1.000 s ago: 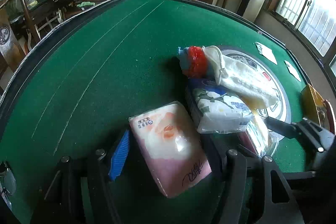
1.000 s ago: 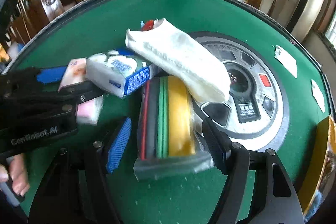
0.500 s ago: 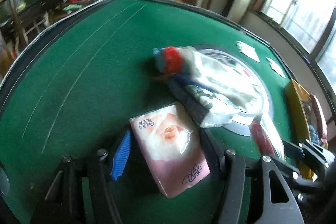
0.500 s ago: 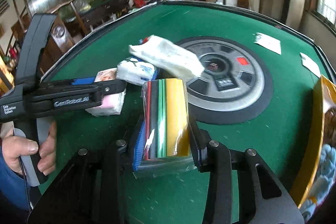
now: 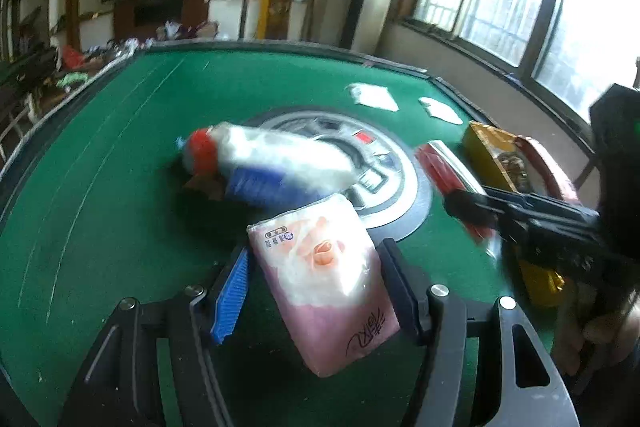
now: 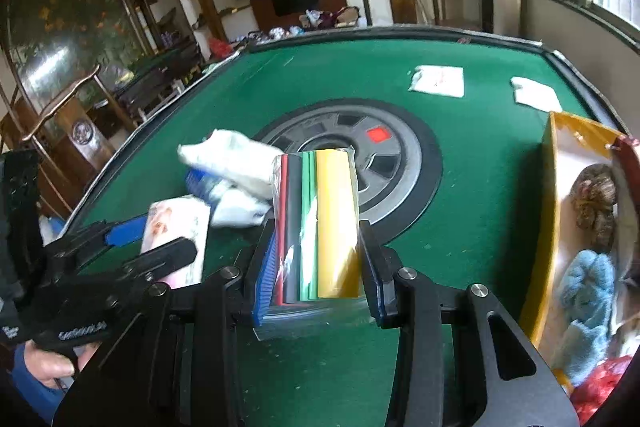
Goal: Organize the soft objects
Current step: 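Grasp the clear bag of coloured straws with the right tool and lower it into the box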
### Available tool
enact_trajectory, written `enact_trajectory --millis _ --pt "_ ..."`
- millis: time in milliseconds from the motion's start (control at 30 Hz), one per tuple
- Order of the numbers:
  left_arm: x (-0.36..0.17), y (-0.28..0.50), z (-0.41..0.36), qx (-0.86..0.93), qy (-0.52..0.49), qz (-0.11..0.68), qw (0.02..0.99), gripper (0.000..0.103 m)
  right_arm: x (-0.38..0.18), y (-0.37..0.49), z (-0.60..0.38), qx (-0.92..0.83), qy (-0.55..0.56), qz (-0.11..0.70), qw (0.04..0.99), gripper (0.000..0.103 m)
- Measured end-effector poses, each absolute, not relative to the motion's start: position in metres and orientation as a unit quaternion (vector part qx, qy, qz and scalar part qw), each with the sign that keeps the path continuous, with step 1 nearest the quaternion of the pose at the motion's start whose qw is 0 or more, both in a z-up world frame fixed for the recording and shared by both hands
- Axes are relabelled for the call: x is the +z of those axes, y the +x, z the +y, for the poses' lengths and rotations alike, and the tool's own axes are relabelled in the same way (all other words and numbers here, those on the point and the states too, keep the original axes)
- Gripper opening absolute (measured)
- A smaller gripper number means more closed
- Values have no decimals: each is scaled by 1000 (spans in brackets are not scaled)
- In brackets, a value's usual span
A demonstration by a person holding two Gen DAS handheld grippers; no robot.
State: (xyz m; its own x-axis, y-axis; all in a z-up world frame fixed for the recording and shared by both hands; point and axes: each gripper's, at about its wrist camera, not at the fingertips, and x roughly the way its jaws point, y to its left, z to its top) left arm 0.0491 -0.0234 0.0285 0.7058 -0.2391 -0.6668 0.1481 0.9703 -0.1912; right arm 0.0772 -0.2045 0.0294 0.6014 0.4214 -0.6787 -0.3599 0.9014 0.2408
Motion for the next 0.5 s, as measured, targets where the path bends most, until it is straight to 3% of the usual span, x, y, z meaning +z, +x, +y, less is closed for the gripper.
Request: enact_trajectory --millis 500 --pt "46 36 -95 -195 -39 344 917 63 71 74 -332 80 124 318 937 37"
